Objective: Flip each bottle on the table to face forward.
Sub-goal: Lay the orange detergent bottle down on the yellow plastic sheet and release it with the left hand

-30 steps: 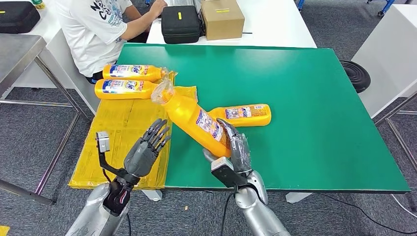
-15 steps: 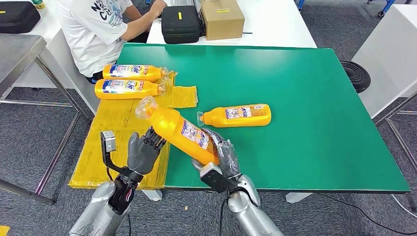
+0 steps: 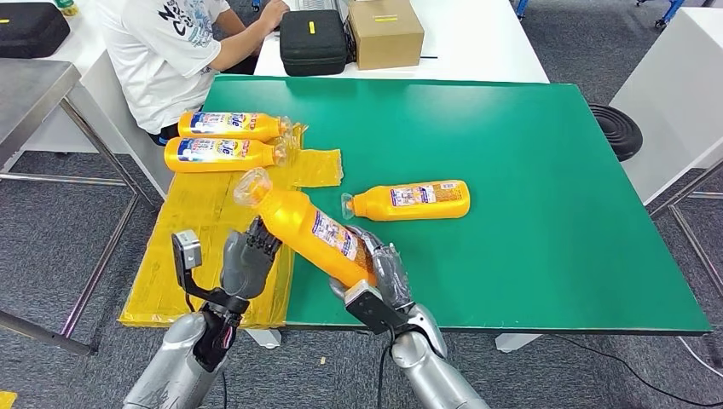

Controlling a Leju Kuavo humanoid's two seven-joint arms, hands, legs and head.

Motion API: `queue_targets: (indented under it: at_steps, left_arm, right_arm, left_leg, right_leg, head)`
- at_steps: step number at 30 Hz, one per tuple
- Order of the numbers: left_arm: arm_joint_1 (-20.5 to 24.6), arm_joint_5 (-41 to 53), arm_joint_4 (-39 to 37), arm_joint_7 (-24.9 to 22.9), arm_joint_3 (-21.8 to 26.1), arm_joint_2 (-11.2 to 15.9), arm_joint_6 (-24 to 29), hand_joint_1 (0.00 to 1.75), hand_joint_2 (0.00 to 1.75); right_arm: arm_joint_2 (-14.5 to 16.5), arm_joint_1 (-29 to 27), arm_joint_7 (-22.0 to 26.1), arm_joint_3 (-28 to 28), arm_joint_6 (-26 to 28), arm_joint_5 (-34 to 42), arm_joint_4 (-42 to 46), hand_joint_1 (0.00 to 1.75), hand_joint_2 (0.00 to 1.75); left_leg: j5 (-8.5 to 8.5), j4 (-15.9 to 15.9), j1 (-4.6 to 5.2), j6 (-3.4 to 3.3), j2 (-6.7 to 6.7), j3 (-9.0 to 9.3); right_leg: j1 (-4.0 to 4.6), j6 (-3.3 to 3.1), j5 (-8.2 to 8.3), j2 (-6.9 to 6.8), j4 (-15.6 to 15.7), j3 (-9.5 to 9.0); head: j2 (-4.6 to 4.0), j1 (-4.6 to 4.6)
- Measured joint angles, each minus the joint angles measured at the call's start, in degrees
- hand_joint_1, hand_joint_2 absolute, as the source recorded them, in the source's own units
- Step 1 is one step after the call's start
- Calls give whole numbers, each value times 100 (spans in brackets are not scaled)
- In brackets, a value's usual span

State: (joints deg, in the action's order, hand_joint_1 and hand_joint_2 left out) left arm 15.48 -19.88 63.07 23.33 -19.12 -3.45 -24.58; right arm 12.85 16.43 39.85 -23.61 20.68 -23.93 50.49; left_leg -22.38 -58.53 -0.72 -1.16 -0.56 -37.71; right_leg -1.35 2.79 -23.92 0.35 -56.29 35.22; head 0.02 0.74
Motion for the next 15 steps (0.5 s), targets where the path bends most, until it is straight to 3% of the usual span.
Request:
queue_targets:
  at_steps: [5,15]
  left_arm:
    - [-38,357,94,294,1,0,-27,0,175]
    - [-76,720,158,336,17,-11,-58,0,175]
  right_arm:
    - [-63,1,1,30,-6,221,2,175,175]
    - [-155,-8,2,186,-82,254,99,175,175]
  left_leg:
    - [0,0,0,0,-1,-1]
    - [0,0,0,0,0,0]
  right_leg:
    - [0,0,0,0,0,0]
    - [0,0,0,0,0,0]
  head:
    - [0,-1]
    - [0,-1]
